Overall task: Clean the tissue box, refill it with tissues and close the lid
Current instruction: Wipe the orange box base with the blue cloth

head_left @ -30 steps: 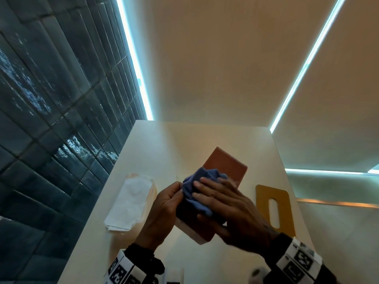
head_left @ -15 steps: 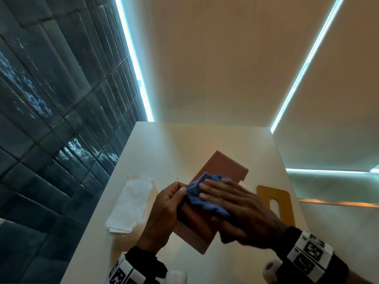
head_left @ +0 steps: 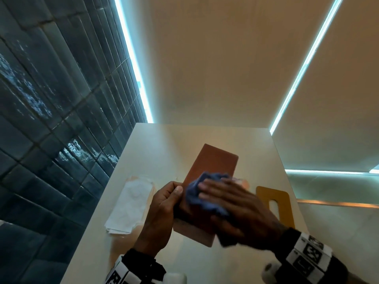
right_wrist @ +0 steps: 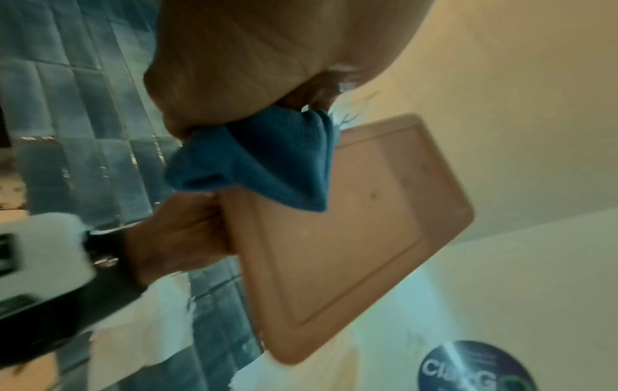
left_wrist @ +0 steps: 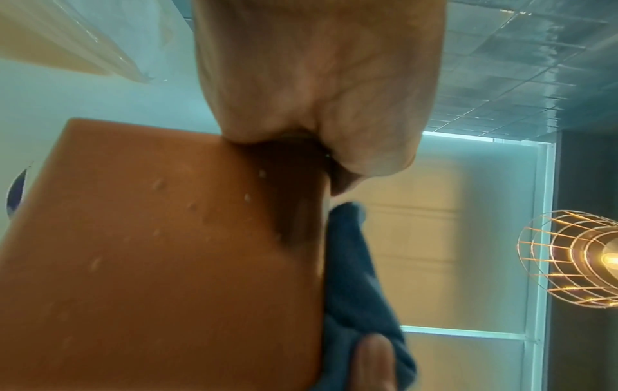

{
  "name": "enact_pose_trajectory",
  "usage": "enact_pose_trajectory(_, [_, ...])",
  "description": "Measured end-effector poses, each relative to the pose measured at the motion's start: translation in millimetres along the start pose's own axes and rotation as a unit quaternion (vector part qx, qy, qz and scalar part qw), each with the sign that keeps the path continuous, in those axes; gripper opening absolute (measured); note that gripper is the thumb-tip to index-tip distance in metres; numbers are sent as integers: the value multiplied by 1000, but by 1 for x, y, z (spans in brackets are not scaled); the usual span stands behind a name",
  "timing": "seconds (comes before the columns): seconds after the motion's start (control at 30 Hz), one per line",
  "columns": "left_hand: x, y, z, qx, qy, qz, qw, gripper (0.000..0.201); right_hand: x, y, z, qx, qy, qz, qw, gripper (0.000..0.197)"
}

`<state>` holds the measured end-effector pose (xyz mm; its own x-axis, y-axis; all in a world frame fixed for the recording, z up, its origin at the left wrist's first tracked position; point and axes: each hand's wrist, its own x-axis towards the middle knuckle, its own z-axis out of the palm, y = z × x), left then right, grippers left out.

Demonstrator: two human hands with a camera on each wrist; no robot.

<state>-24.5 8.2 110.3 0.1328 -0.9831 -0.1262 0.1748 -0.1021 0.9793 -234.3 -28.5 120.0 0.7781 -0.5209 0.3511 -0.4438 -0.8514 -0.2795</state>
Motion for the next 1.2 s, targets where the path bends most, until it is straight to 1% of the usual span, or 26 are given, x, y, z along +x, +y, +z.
enact_pose_trajectory(0.07, [0,-1,2,3,5,2,1000,27,7,20,-6,-2,49,127,991,52])
enact_pose_trajectory(0.1, [0,-1,5,5,7,1,1000,27,11,26,-8,7,58,186,981,57])
enact_pose_trajectory(0.13, [1,-1,6,4,9,0,1000,25,15,28,-8,11,55,215,975,58])
enact_pose_trajectory(0.17, [1,1,8,0,9,0,1000,23,17,23,-7,4,51,202,978,58])
enact_pose_trajectory(0.2, [2,2,9,-7,9,2,1000,23,17,15,-6,-9,42,161,986,57])
enact_pose_trajectory(0.3, [3,7,6,-19,-11,6,1000,26,7,-14,-2,-31,-10,-15,999,50])
enact_pose_trajectory(0.33, [2,7,4,-17,-19,7,1000,25,3,-16,-2,-40,-27,-54,997,49])
enact_pose_trajectory(0.37, [2,7,3,-14,-26,9,1000,22,2,-12,-4,-48,-31,-65,996,49])
enact_pose_trajectory(0.4, [0,5,2,-13,-31,11,999,21,3,-3,-6,-50,-21,-45,997,50])
enact_pose_trajectory(0.43, [-1,4,1,-13,-35,13,999,22,7,7,-8,-49,3,2,999,51])
enact_pose_trajectory(0.47, [-2,2,1,-12,-41,13,999,24,12,19,-11,-44,35,67,996,53])
enact_pose_trajectory(0.53, [-5,0,2,-7,-57,12,998,27,23,40,-17,-11,66,217,974,54])
enact_pose_trajectory(0.57, [-6,-1,3,-7,-65,13,998,27,27,47,-19,7,70,262,962,52])
enact_pose_trajectory(0.6, [-8,-1,3,-9,-70,14,997,26,29,50,-18,13,75,274,959,52])
enact_pose_trajectory(0.67, [-8,-2,1,-20,-77,12,997,25,31,40,-16,-8,76,231,970,53])
enact_pose_trajectory(0.73, [-8,-3,-2,-36,-76,9,996,25,26,20,-9,-34,55,120,991,54])
enact_pose_trajectory(0.8, [-9,-5,-8,-44,-77,8,996,26,16,4,0,-33,-3,4,999,51])
enact_pose_trajectory(0.83, [-10,-5,-11,-46,-79,5,996,27,12,0,2,-33,-27,-35,998,50])
enact_pose_trajectory(0.87, [-11,-6,-12,-44,-81,2,996,27,10,1,3,-32,-35,-52,998,49])
enact_pose_trajectory(0.9, [-12,-7,-13,-37,-81,0,996,26,10,6,4,-29,-25,-43,998,48])
enact_pose_trajectory(0.93, [-13,-8,-13,-30,-77,0,997,24,12,13,4,-24,-1,-4,1000,47])
enact_pose_trajectory(1.03, [-13,-8,-10,-22,-61,2,998,22,27,28,0,11,66,177,982,59])
enact_pose_trajectory(1.07, [-12,-7,-9,-23,-54,3,998,22,31,27,0,11,73,191,979,64])
enact_pose_trajectory(1.1, [-11,-5,-9,-25,-48,5,999,23,32,21,1,-1,70,167,983,64])
enact_pose_trajectory(1.13, [-10,-4,-10,-30,-42,8,999,24,32,13,2,-16,54,119,991,61])
enact_pose_trajectory(1.2, [-9,-5,-15,-47,-39,9,998,27,27,-3,8,-39,5,-1,999,53])
